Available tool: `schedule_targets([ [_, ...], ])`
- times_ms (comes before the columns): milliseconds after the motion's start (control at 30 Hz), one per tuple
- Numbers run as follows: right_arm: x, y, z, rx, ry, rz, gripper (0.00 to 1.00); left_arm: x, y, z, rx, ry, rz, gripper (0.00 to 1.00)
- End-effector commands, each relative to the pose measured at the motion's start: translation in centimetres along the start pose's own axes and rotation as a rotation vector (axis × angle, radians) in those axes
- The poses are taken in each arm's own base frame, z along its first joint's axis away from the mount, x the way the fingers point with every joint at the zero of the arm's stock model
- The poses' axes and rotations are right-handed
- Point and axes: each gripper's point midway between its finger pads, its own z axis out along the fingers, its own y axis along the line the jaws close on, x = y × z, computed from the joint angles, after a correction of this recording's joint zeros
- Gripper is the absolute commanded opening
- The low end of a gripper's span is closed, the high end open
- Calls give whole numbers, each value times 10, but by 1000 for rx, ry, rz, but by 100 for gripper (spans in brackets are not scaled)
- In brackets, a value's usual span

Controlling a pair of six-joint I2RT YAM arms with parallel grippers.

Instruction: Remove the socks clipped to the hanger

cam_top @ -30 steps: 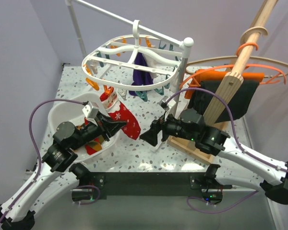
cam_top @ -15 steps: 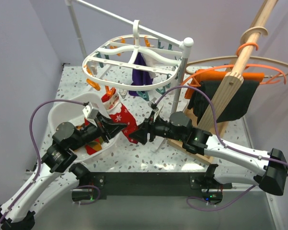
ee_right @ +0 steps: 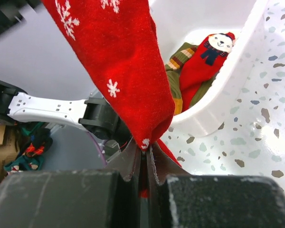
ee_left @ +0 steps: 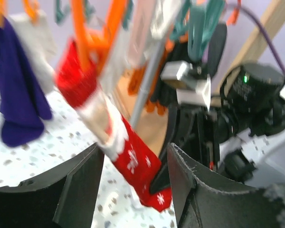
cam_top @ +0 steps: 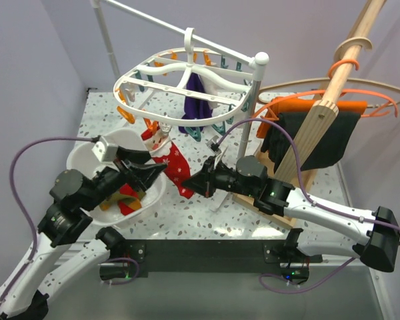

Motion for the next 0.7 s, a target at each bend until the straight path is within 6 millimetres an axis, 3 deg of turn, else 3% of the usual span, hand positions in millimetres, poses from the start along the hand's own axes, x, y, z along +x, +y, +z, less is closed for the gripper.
schedule_targets([
  [0, -21, 10, -8, -19, -79, 6, 0, -78, 16, -25, -180, -188, 212, 59],
  [67, -23, 11, -9, -21, -83, 4, 0, -96, 23, -28, -241, -243, 228, 59],
  [200, -25, 15, -11, -32, -85, -3, 0, -114, 27, -8, -274, -229, 238, 64],
  [333, -27, 17, -14, -32, -86, -10, 0, -118, 24, 10, -252, -187, 227, 64],
  [467, -30, 20, -16, -40, -90, -21, 0, -124, 15, 15, -196, -226, 240, 64],
  [667, -31, 21, -16, -44, -93, -23, 0, -124, 17, 24, -199, -217, 245, 60],
])
